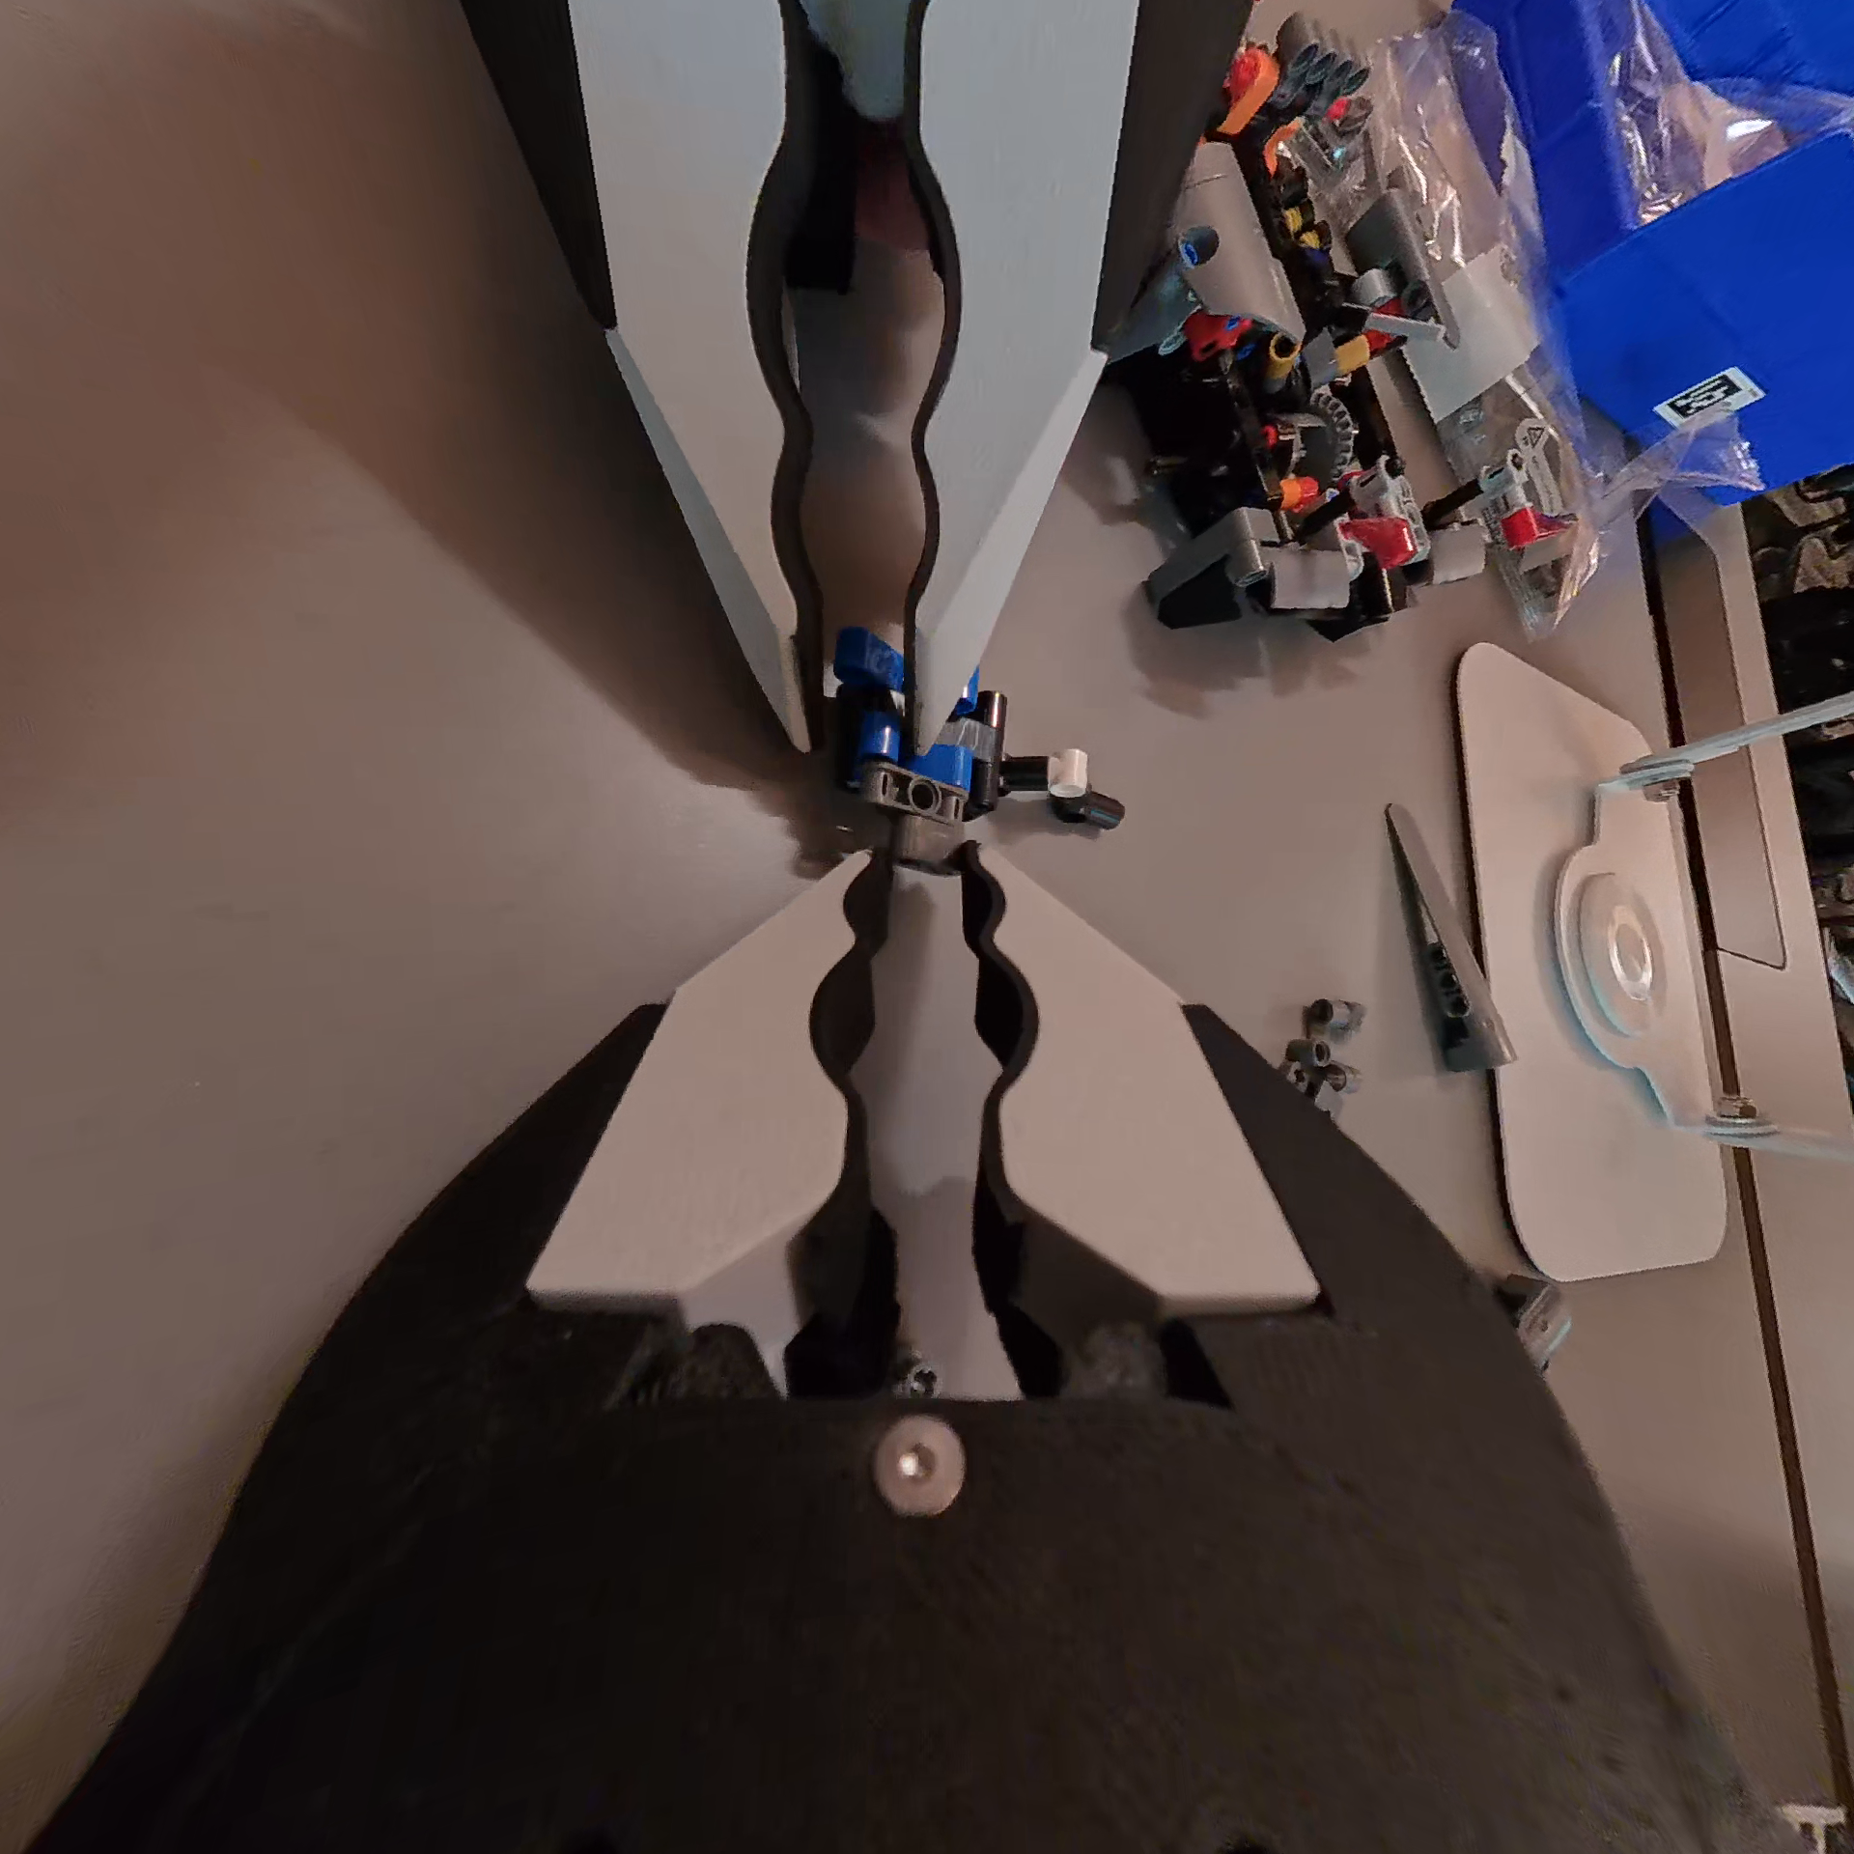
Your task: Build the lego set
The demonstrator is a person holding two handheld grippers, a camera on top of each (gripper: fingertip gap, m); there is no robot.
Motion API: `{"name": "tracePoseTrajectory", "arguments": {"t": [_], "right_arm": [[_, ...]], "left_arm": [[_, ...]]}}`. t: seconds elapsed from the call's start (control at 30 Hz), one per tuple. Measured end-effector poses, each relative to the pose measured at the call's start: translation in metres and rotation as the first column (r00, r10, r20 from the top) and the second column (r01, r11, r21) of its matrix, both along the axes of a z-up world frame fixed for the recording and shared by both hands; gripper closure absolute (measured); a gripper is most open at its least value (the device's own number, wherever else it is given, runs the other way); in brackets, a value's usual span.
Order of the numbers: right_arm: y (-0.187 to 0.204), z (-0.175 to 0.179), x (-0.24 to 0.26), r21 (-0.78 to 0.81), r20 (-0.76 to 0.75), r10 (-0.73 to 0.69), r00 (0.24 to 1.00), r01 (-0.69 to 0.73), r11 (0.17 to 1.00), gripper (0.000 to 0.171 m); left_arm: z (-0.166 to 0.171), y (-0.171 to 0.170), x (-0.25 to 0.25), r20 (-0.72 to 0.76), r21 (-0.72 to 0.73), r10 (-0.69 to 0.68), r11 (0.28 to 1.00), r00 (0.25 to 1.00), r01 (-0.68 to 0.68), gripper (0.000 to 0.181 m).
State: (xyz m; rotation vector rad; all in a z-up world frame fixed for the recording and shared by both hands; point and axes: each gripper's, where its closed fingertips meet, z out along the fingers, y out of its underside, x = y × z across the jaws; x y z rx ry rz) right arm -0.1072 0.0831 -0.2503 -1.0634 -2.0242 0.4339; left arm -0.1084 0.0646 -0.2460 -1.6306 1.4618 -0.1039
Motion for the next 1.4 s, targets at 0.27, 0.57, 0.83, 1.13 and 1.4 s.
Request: {"name": "tracePoseTrajectory", "arguments": {"t": [0.27, 0.57, 0.83, 1.13, 1.4], "right_arm": [[-0.001, -0.001, 0.0, -0.031, 0.009, -0.006, 1.0, 0.006, 0.999, 0.16], [0.0, -0.001, -0.001, -0.085, 0.014, -0.021, 1.0, 0.022, 0.996, 0.161], [0.0, -0.002, -0.001, -0.123, 0.017, -0.03, 0.999, 0.032, 0.992, 0.161], [-0.002, -0.002, -0.001, -0.135, 0.021, -0.028, 0.999, 0.031, 0.99, 0.161], [-0.002, -0.003, -0.001, -0.136, 0.019, -0.022, 1.0, 0.024, 0.99, 0.161]], "left_arm": [[0.0, -0.001, 0.001, -0.005, 0.013, -0.007, 1.0, 1.0, 0.007, 0.17], [-0.001, -0.001, 0.001, -0.073, 0.094, -0.013, 0.995, 0.997, 0.02, 0.17], [-0.001, -0.002, 0.001, -0.154, 0.191, -0.024, 0.98, 0.988, 0.054, 0.172], [-0.001, -0.005, 0.001, -0.208, 0.242, -0.046, 0.965, 0.977, 0.097, 0.171], [0.01, -0.006, -0.008, -0.13, 0.199, -0.062, 0.976, 0.99, 0.087, 0.173]]}}
